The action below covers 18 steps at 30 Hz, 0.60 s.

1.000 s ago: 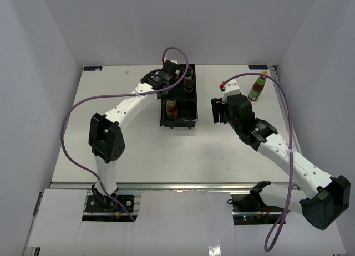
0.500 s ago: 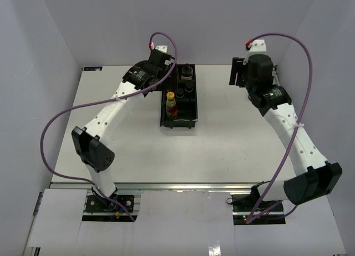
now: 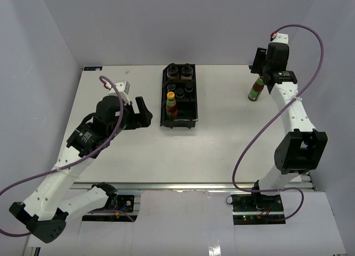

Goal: Organize the condiment bottles

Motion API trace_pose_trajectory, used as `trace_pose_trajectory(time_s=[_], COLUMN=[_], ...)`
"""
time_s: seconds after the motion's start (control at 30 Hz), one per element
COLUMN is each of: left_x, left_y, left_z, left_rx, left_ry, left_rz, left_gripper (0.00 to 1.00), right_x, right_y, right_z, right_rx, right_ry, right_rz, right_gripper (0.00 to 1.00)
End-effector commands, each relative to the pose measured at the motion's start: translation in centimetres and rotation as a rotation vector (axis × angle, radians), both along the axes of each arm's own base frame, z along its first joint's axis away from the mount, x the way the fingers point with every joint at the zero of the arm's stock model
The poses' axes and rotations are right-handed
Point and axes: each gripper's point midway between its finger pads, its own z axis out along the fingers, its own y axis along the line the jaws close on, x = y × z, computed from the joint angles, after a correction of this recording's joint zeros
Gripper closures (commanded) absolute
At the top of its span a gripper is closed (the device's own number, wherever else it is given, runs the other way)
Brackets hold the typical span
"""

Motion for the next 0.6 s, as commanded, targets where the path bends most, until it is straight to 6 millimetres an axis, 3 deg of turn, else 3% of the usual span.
trace_pose_trajectory(time_s=[0.0,0.1,0.27,0.57], left_x=[-0.2,-0.2,-0.4,-0.4], left_y=[-1.3,-0.9,-0.9,-0.8], left_z=[-1.6,-2.5,-3.3,-3.1], left_rx=[-0.032,-0.008,-0.003,-0.002], left_ry=[0.009,0.017,0.019,0.001], left_rz=[-0.057,-0.049,-0.059,-0.056], left_gripper=[0.02,0.02,0.02,0.02], right_x=[2.4,3.1,4.4,6.7], right_y=[-1.1,-3.5,-5.4,-5.2], right_z=[0.1,-2.2,-4.8,-8.2], right_rx=[-0.013,-0.014,-0.031,-0.004], right_ry=[-0.083,-0.045,-0.024,-0.003], right_rz=[-0.003,-0.056,-0.091,-0.026], right_gripper=[0.3,0.31,0.31,0.33])
